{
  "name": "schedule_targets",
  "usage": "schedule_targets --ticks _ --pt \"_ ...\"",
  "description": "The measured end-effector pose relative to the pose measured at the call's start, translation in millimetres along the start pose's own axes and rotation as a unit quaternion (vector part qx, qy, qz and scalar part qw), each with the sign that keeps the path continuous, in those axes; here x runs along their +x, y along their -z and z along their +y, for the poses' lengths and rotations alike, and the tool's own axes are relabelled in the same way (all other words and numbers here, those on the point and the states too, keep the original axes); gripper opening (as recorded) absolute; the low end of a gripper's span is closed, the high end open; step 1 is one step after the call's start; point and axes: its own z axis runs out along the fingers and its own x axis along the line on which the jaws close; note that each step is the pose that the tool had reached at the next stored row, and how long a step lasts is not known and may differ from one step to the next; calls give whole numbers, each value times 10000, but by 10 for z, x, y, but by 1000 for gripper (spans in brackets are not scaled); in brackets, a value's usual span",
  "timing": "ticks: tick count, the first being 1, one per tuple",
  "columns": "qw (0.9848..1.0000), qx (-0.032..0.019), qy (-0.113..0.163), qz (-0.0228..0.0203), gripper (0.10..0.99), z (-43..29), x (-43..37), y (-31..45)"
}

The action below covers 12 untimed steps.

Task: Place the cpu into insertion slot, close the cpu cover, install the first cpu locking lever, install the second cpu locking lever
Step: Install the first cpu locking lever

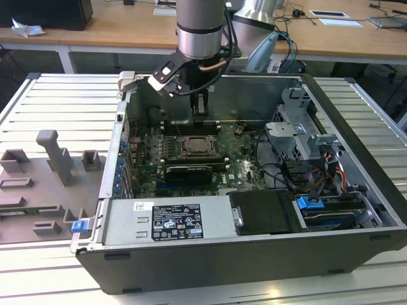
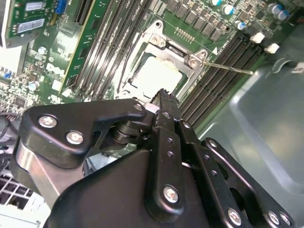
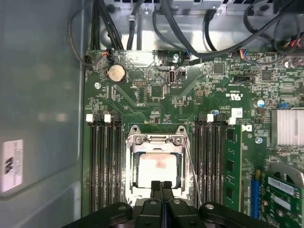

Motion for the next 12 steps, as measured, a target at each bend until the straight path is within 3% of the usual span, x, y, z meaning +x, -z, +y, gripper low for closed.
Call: schedule_targets --ticks 2,5,12 --pt "10000 0 0 0 106 3 1 65" --pt "10000 0 0 0 106 11 4 242" --pt "10000 0 1 -1 106 18 7 406"
